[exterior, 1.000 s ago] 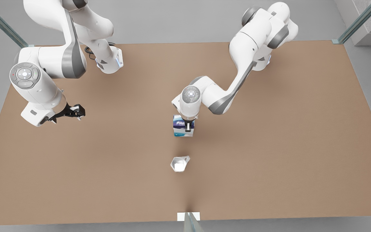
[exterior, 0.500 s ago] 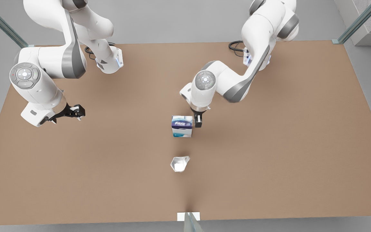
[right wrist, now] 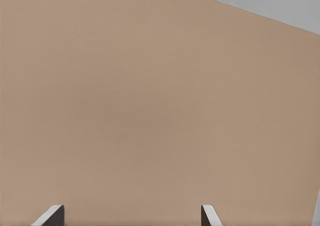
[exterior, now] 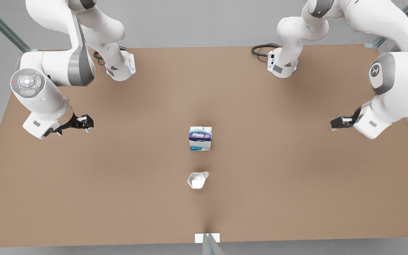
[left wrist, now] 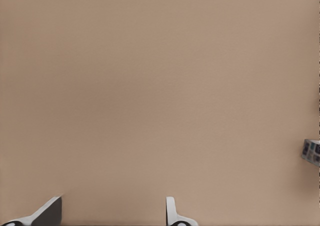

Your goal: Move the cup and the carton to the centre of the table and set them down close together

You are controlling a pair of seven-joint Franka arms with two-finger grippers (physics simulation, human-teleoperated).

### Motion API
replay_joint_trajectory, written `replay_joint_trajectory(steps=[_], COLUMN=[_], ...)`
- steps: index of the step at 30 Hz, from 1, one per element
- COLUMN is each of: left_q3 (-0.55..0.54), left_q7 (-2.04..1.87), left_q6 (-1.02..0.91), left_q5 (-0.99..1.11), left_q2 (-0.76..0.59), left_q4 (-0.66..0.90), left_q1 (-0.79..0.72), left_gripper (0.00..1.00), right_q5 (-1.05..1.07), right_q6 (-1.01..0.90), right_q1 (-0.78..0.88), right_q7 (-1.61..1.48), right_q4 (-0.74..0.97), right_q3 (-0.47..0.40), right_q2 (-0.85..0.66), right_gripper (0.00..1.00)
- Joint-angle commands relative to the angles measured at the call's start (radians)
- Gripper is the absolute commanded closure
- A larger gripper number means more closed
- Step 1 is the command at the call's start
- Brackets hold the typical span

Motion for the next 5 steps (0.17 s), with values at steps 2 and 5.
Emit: replay_joint_trajectory(steps=[2, 5], left_q3=[0.003, 0.004], left_q7=[-0.004, -0.003], left_q6=[-0.002, 0.003], left_q5=[0.002, 0.004], left_q2=[-0.001, 0.001], left_q4=[-0.002, -0.014], left_q1=[0.000, -0.036], left_gripper=[0.00, 0.00], right_q5=[0.000, 0.000], right_q6=[0.000, 0.001], right_q1=[0.001, 0.001], right_q7=[0.000, 0.000], right_q4=[0.001, 0.001], right_q3=[0.000, 0.000], right_q2=[0.000, 0.000], right_gripper=[0.00, 0.00])
